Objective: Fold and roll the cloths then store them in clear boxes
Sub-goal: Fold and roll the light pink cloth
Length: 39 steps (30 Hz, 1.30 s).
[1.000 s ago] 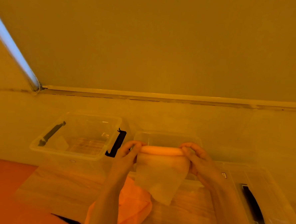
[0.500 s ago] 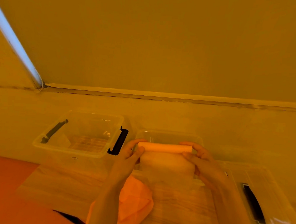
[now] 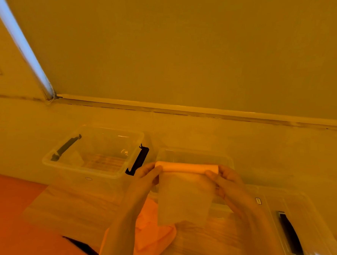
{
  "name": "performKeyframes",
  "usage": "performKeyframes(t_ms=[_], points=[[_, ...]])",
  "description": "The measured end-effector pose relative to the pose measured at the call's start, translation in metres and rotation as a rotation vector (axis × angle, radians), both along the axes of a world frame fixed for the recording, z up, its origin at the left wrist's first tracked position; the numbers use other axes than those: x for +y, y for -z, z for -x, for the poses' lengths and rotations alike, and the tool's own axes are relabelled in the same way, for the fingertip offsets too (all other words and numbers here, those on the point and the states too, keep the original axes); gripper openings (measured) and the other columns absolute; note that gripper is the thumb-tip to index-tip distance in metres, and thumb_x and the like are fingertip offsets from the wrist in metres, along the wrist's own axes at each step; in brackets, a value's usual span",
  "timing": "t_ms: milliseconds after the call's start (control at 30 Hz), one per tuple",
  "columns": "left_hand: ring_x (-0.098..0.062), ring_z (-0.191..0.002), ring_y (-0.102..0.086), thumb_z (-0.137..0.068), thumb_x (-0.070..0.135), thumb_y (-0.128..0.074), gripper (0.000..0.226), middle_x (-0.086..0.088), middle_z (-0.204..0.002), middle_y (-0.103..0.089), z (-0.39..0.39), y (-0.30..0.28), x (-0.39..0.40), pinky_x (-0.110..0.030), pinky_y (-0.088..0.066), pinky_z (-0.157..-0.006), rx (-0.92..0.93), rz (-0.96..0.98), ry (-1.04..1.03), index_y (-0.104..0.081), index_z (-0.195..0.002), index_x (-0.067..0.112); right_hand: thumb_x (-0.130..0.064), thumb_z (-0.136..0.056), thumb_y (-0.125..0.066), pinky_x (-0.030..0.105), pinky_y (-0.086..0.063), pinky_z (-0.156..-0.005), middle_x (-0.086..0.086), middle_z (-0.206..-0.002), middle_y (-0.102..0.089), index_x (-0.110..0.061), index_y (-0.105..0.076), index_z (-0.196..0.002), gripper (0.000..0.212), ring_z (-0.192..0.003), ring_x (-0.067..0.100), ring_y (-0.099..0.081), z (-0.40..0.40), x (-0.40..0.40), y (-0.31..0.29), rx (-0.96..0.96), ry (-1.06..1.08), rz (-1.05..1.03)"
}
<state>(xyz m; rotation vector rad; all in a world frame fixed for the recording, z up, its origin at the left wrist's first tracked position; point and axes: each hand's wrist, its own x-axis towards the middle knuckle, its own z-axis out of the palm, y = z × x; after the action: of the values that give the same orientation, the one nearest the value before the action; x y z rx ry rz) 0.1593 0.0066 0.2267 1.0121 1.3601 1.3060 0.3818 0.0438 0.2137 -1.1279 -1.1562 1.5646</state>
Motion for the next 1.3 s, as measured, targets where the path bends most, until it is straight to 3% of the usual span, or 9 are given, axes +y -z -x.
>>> performKeyframes(t_ms=[167, 333, 433, 533, 667, 833, 933, 1067, 1300], points=[[0.002, -0.073, -0.059, -0.097, 0.03, -0.044, 0.021, 0.004, -0.093, -0.061, 0.003, 0.001, -0.004, -0.013, -0.048, -0.059, 0.148, -0.076, 0.053, -0.062, -0.108, 0.03, -0.026, -0.069, -0.066, 0.04, -0.056, -0.078, 0.006, -0.103, -0.071, -0.023, -0.065, -0.105, 0.036, -0.095, 0.023, -0.068, 0.0, 0.0, -0.004, -0.011, -0.021, -0.051], [-0.007, -0.097, -0.061, -0.095, 0.039, -0.044, 0.024, 0.012, -0.108, -0.063, 0.005, 0.001, -0.002, -0.024, -0.051, -0.073, 0.187, -0.09, 0.072, -0.06, -0.112, 0.04, -0.018, -0.076, -0.066, 0.036, -0.054, -0.074, 0.001, -0.1, -0.072, -0.028, -0.066, -0.102, 0.028, -0.09, 0.02, -0.069, -0.003, 0.001, -0.003, -0.031, -0.04, -0.05], [-0.014, -0.103, -0.061, -0.096, 0.035, -0.048, 0.022, 0.008, -0.113, -0.063, 0.006, 0.002, 0.001, -0.031, -0.054, -0.079, 0.192, -0.098, 0.104, -0.062, -0.112, 0.039, -0.029, -0.072, -0.065, 0.032, -0.055, -0.068, 0.001, -0.098, -0.068, -0.025, -0.068, -0.096, 0.024, -0.085, 0.018, -0.068, 0.0, 0.002, -0.005, -0.007, 0.015, -0.05], [-0.018, -0.101, -0.062, -0.094, 0.023, -0.053, 0.021, 0.004, -0.113, -0.064, 0.001, 0.001, 0.002, -0.031, -0.051, -0.071, 0.077, -0.039, 0.089, -0.066, -0.106, 0.034, -0.035, -0.067, -0.065, 0.028, -0.054, -0.062, 0.004, -0.099, -0.065, -0.028, -0.07, -0.088, 0.023, -0.085, 0.02, -0.065, 0.001, 0.005, -0.002, 0.009, 0.076, -0.055], [-0.014, -0.081, -0.058, -0.094, 0.033, -0.05, 0.021, 0.005, -0.093, -0.064, -0.004, -0.003, 0.005, -0.026, -0.045, -0.063, 0.119, -0.088, 0.013, -0.068, -0.085, 0.041, -0.024, -0.065, -0.07, 0.034, -0.056, -0.071, 0.007, -0.103, -0.069, -0.025, -0.069, -0.101, 0.036, -0.092, 0.024, -0.069, -0.004, 0.008, 0.005, 0.043, 0.015, -0.027], [-0.01, -0.099, -0.06, -0.093, 0.026, -0.054, 0.024, 0.012, -0.113, -0.059, 0.0, 0.001, 0.005, -0.028, -0.053, -0.076, 0.112, -0.07, 0.049, -0.064, -0.103, 0.045, -0.013, -0.067, -0.069, 0.036, -0.057, -0.068, 0.008, -0.102, -0.071, -0.025, -0.071, -0.099, 0.034, -0.092, 0.026, -0.069, -0.012, 0.007, 0.006, 0.092, -0.067, -0.009], [-0.006, -0.105, -0.057, -0.094, 0.022, -0.053, 0.027, 0.012, -0.12, -0.055, 0.0, 0.003, 0.005, -0.026, -0.054, -0.079, 0.093, -0.056, 0.077, -0.062, -0.109, 0.042, -0.026, -0.064, -0.076, 0.039, -0.056, -0.071, 0.009, -0.108, -0.069, -0.033, -0.072, -0.098, 0.035, -0.095, 0.028, -0.067, -0.013, 0.008, 0.007, 0.05, -0.048, 0.002], [-0.014, -0.105, -0.06, -0.093, 0.023, -0.053, 0.026, 0.004, -0.121, -0.057, 0.001, 0.006, 0.004, -0.03, -0.056, -0.081, 0.079, -0.045, 0.12, -0.062, -0.114, 0.037, -0.052, -0.042, -0.089, 0.049, -0.054, -0.084, 0.011, -0.113, -0.065, -0.037, -0.068, -0.103, 0.065, -0.104, 0.032, -0.062, -0.012, 0.009, 0.01, 0.019, -0.029, -0.015], [-0.014, -0.094, -0.064, -0.091, 0.02, -0.057, 0.018, -0.002, -0.11, -0.065, -0.001, 0.002, 0.005, -0.021, -0.052, -0.067, 0.035, -0.062, 0.1, -0.068, -0.104, 0.026, -0.02, -0.073, -0.065, 0.042, -0.058, -0.071, 0.013, -0.104, -0.067, -0.016, -0.066, -0.1, 0.027, -0.092, 0.028, -0.068, -0.006, 0.007, 0.004, 0.107, 0.011, 0.031]])
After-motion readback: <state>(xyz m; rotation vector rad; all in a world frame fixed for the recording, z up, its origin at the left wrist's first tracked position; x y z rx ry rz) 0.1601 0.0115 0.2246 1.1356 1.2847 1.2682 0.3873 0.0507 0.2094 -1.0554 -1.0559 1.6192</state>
